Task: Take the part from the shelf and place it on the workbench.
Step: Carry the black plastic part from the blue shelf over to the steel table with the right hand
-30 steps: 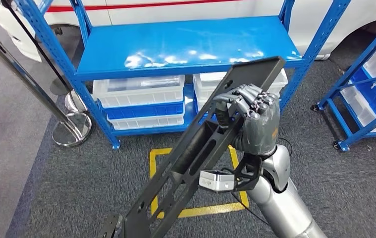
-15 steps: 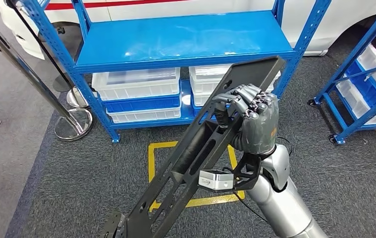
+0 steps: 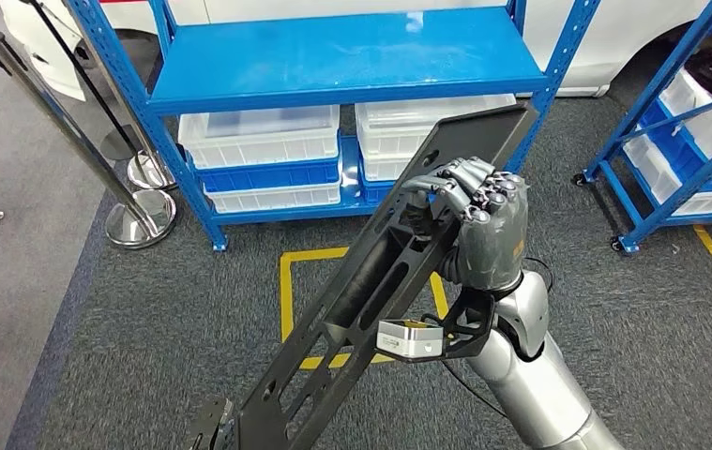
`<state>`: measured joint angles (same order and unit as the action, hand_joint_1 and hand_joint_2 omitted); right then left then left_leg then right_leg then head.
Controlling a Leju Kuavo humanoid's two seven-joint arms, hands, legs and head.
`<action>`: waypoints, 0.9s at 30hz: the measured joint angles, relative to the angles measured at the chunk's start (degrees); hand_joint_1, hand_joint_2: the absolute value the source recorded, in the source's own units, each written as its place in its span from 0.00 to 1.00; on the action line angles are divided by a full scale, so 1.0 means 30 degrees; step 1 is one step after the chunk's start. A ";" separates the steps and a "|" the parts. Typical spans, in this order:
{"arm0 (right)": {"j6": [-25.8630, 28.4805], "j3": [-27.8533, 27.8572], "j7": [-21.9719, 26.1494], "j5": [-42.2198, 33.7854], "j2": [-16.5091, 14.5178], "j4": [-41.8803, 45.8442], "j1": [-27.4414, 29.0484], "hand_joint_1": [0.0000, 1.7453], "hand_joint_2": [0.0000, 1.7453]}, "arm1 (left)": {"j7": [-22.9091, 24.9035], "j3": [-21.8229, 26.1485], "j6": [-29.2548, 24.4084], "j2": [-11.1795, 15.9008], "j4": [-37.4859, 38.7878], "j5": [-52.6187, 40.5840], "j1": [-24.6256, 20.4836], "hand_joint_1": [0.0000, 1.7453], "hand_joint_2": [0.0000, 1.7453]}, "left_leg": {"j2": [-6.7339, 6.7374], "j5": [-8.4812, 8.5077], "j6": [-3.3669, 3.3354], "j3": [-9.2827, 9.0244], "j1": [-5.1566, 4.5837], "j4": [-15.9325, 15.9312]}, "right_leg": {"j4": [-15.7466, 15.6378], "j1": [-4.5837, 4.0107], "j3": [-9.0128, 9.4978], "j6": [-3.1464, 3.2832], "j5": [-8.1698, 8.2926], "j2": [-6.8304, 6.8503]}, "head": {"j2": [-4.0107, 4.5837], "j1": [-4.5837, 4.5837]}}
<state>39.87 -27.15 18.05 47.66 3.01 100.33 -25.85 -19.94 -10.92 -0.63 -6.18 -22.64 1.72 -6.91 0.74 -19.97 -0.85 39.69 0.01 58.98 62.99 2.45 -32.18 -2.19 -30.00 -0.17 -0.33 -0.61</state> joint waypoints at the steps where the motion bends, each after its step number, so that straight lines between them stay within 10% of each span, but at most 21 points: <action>1: 0.0002 -0.0004 0.0005 -0.0002 0.0007 -0.0004 0.0002 1.00 1.00 | -0.0005 -0.0004 -0.0002 0.0004 0.0000 0.0004 0.0012 0.00 1.00 | -0.0028 0.0128 0.0119 0.0152 0.0017 0.0116 | -0.0237 -0.0110 0.0044 0.0212 -0.0165 -0.0059 | 0.0000 -0.0022; 4: -0.0004 -0.0011 0.0014 0.0002 0.0018 -0.0038 -0.0055 1.00 1.00 | -0.0024 -0.0024 -0.0009 -0.0013 0.0033 0.0049 0.0084 0.00 1.00 | -0.0073 0.0086 0.0444 0.0454 0.0194 0.0357 | -0.0247 -0.0248 -0.0483 0.0949 0.0339 -0.0026 | 0.0000 -0.0042; 9: -0.0009 -0.0024 0.0015 0.0002 0.0009 -0.0071 -0.0129 1.00 1.00 | -0.0060 -0.0095 -0.0051 -0.0015 0.0077 0.0195 0.0079 0.00 1.00 | -0.0115 -0.4102 0.0498 0.1335 0.0232 0.4960 | -0.0337 -0.0405 -0.2002 0.1342 0.1746 0.0071 | 0.0000 -0.0045; 12: -0.0009 -0.0073 0.0022 -0.0022 0.0009 -0.0106 -0.0130 1.00 1.00 | -0.0078 -0.0127 -0.0129 -0.0008 0.0100 0.0339 0.0063 0.00 1.00 | -0.0158 -0.3288 0.0282 -0.0236 0.0113 0.5030 | -0.0328 -0.0459 -0.3097 0.1309 0.2612 0.0084 | 0.0000 -0.0045; 15: -0.0011 -0.0124 0.0057 -0.0031 0.0004 -0.0109 -0.0140 1.00 1.00 | -0.0133 -0.0127 -0.0193 0.0023 0.0115 0.0419 -0.0103 0.00 1.00 | -0.0188 -0.3676 0.0034 -0.3549 -0.0113 0.1017 | -0.0437 -0.0385 -0.3654 0.1063 0.3438 0.0096 | 0.0000 -0.0049; 17: -0.0011 -0.0153 0.0087 -0.0035 -0.0004 -0.0113 -0.0184 1.00 1.00 | -0.0189 -0.0127 -0.0199 0.0047 0.0142 0.0423 -0.0195 0.00 1.00 | -0.0193 -0.3955 -0.0158 -0.4217 -0.0263 -0.0315 | -0.0783 -0.0303 -0.3524 0.0800 0.3949 0.0150 | 0.0000 -0.0066; 20: -0.0009 -0.0193 0.0147 -0.0073 0.0000 -0.0136 -0.0265 1.00 1.00 | -0.0230 -0.0131 -0.0197 0.0045 0.0257 0.0435 -0.0199 0.00 1.00 | -0.0106 -0.2855 -0.0525 -0.3825 -0.0228 -0.0809 | -0.0953 -0.0273 -0.3510 0.0537 0.3675 0.0137 | 0.0000 -0.0063; 24: -0.0009 -0.0222 0.0180 -0.0108 0.0014 -0.0169 -0.0307 1.00 1.00 | -0.0297 -0.0135 -0.0169 0.0011 0.0348 0.0441 -0.0206 0.00 1.00 | -0.0007 -0.1446 -0.0703 -0.2426 -0.0218 -0.0964 | 0.3039 -0.0355 -0.4210 0.0446 0.0045 0.0075 | 0.0000 -0.0034; 27: -0.0009 -0.0252 0.0182 -0.0109 0.0029 -0.0222 -0.0301 1.00 1.00 | -0.0344 -0.0140 -0.0155 -0.0002 0.0441 0.0466 -0.0200 0.00 1.00 | 0.0043 -0.0611 -0.0614 -0.1073 -0.0238 -0.0711 | 0.3929 -0.0376 -0.3160 0.0412 0.0899 0.0083 | 0.0000 -0.0033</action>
<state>39.85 -27.91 18.60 47.33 3.10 99.66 -26.75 -20.98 -11.34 -1.09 -6.19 -21.32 3.12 -7.51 0.87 -21.80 -2.69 36.47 -0.71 56.85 74.78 1.32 -41.66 -0.95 -27.31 0.08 -0.33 -0.71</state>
